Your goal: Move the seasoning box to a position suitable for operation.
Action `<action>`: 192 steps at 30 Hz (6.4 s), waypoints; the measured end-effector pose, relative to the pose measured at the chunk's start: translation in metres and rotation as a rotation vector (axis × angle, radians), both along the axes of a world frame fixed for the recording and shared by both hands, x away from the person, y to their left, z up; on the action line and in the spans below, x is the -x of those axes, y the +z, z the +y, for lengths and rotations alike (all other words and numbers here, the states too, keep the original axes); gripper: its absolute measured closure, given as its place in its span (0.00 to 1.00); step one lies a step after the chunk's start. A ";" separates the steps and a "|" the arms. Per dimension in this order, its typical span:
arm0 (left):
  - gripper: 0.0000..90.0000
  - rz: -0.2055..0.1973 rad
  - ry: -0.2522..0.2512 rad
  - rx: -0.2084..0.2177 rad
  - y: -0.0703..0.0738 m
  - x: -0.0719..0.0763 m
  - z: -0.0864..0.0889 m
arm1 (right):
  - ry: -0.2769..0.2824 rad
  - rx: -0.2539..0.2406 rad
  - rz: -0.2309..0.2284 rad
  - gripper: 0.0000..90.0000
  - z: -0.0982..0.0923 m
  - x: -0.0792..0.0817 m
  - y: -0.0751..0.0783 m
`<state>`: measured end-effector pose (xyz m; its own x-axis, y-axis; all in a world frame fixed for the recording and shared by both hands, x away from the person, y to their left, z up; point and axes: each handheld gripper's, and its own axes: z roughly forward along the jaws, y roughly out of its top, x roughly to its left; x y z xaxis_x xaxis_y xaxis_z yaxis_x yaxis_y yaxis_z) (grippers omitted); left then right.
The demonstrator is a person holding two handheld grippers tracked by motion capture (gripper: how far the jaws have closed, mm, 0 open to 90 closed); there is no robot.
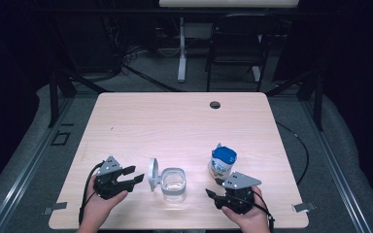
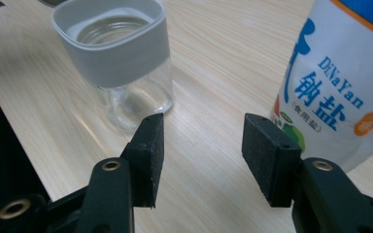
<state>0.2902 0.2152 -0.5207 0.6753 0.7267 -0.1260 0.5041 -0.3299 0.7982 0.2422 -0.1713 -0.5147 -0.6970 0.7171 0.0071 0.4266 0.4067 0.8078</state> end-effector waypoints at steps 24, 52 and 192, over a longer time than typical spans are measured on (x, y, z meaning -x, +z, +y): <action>0.55 -0.009 0.041 0.011 0.002 -0.002 0.012 | -0.126 0.052 0.008 0.53 -0.025 -0.010 -0.016; 0.55 0.011 0.066 0.031 -0.005 0.000 0.027 | -0.203 0.011 -0.024 0.50 -0.034 -0.032 -0.027; 0.56 0.043 0.104 0.014 -0.016 -0.001 0.036 | -0.249 0.036 -0.138 0.42 -0.007 -0.060 -0.064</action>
<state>0.2916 0.2513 -0.5366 0.5903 0.7903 -0.1643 0.5691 -0.2631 0.7790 0.3017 -0.1779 -0.5787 -0.4923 0.8642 -0.1040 0.4035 0.3325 0.8525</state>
